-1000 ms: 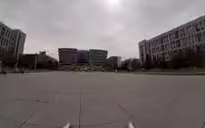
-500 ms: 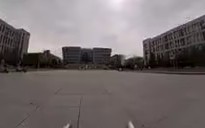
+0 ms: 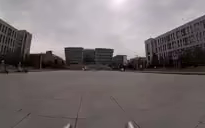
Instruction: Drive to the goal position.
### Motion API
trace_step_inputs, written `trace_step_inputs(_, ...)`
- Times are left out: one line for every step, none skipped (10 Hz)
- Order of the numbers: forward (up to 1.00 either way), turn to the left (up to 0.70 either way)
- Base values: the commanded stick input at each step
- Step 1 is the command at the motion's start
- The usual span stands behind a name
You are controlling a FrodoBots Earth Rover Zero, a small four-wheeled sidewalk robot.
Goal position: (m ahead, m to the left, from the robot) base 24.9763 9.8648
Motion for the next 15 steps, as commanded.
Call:
trace_step_inputs(0.58,0.0)
trace_step_inputs(0.62,0.0)
trace_step_inputs(0.69,0.0)
trace_step_inputs(0.68,0.0)
trace_step_inputs(0.61,0.0)
trace_step_inputs(0.67,0.0)
trace_step_inputs(0.7,0.0)
trace_step_inputs(0.62,0.0)
trace_step_inputs(0.12,0.0)
trace_step_inputs(0.39,0.87)
trace_step_inputs(0.7,0.14)
trace_step_inputs(0.69,0.14)
trace_step_inputs(0.69,0.14)
trace_step_inputs(0.7,0.14)
trace_step_inputs(0.7,0.0)
